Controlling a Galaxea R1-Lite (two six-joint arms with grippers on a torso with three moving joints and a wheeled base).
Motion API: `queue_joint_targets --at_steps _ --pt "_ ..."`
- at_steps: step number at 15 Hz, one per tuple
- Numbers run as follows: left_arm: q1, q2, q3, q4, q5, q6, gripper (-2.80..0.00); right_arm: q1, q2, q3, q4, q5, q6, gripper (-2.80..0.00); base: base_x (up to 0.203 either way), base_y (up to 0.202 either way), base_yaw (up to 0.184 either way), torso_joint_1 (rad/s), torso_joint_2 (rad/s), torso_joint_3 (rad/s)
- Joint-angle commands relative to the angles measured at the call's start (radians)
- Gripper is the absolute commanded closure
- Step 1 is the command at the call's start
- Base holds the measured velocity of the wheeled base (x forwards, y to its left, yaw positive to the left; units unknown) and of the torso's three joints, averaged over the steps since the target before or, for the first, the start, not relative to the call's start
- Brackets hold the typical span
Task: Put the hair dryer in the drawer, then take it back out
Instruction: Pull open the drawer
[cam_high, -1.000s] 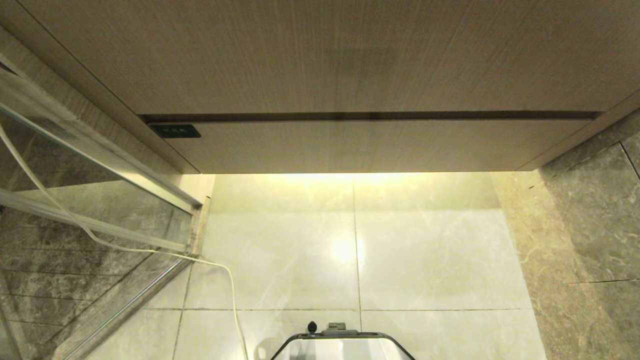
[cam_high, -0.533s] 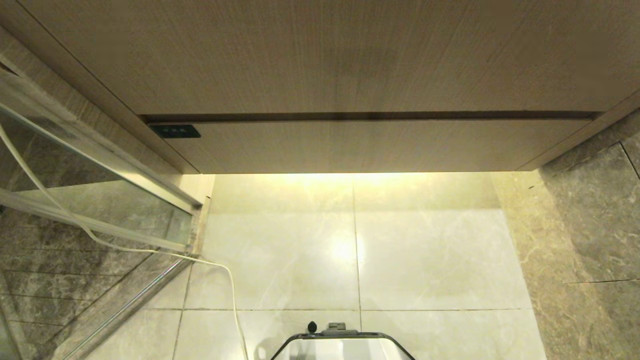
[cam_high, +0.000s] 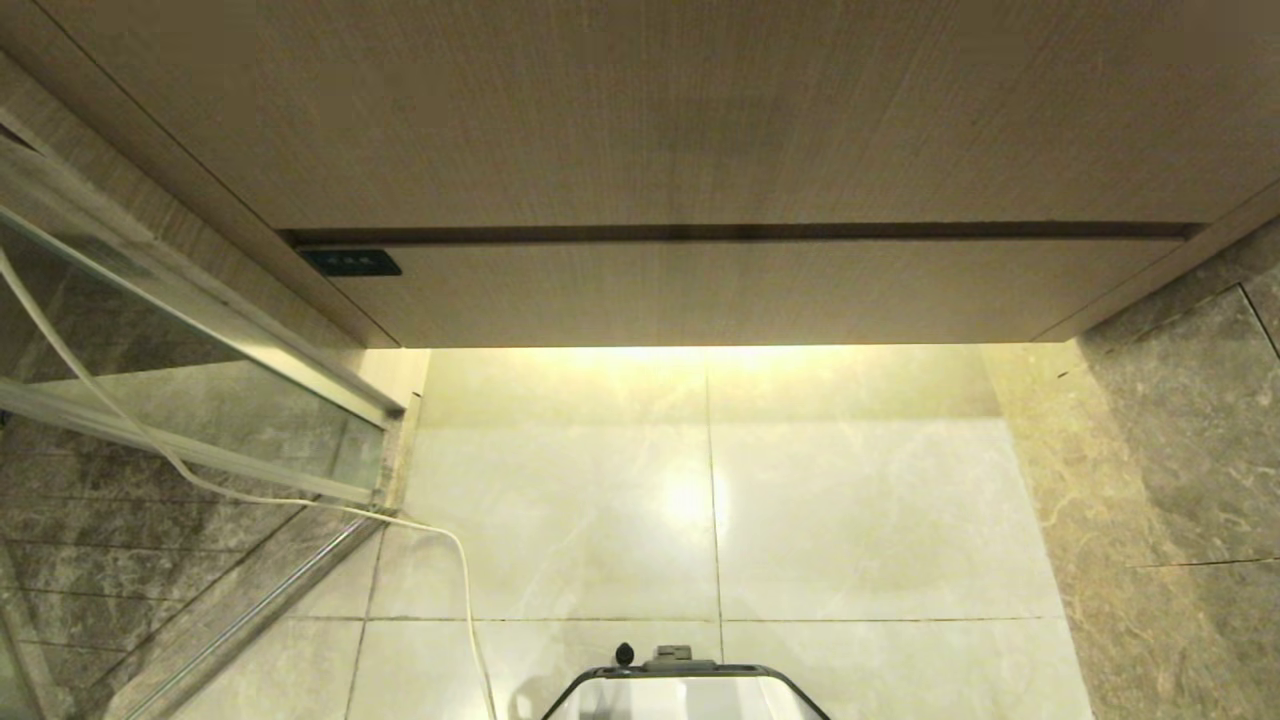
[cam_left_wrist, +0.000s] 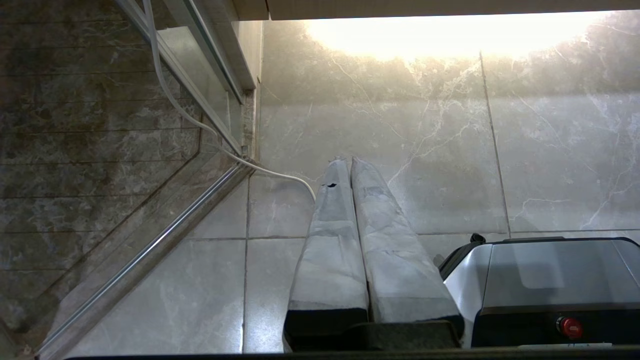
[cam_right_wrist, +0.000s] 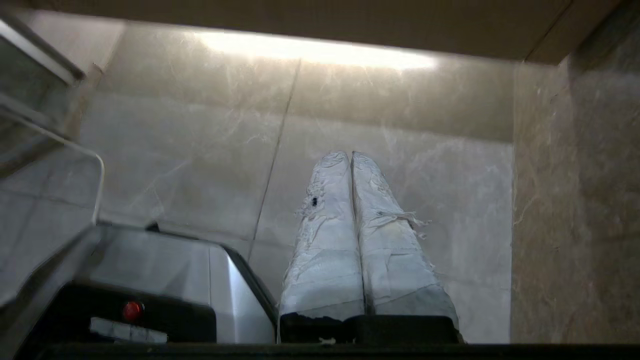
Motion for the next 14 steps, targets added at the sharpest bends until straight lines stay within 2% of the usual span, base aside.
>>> queue_joint_targets --at_steps 1,3,5,7,8,10,13,14 --pt "0.0 0.0 0.002 0.0 0.0 0.0 0.0 0.001 -0.027 -0.206 0.052 0.027 0.018 0.0 0.0 0.0 0.0 0.0 0.0 0.0" --pt "0.0 0.0 0.002 0.0 0.0 0.0 0.0 0.003 0.09 -0.521 0.152 0.058 0.039 0.0 0.0 0.0 0.0 0.0 0.0 0.0" --pt "0.0 0.0 0.002 0.0 0.0 0.0 0.0 0.026 0.334 -0.87 0.317 0.12 0.051 0.0 0.0 0.0 0.0 0.0 0.0 0.0" --pt "0.0 0.0 0.002 0.0 0.0 0.0 0.0 0.067 0.638 -1.114 0.489 0.183 0.034 0.0 0.0 0.0 0.0 0.0 0.0 0.0" --pt "0.0 0.0 0.002 0.0 0.0 0.0 0.0 0.085 0.779 -1.185 0.556 0.209 -0.001 0.0 0.0 0.0 0.0 0.0 0.0 0.0" --pt "0.0 0.0 0.002 0.0 0.0 0.0 0.0 0.114 1.021 -1.285 0.672 0.252 -0.115 0.0 0.0 0.0 0.0 0.0 0.0 0.0" --pt "0.0 0.0 0.002 0.0 0.0 0.0 0.0 0.151 1.293 -1.354 0.819 0.281 -0.389 0.0 0.0 0.0 0.0 0.0 0.0 0.0" --pt "0.0 0.0 0.002 0.0 0.0 0.0 0.0 0.158 1.368 -1.366 0.837 0.269 -0.452 0.0 0.0 0.0 0.0 0.0 0.0 0.0"
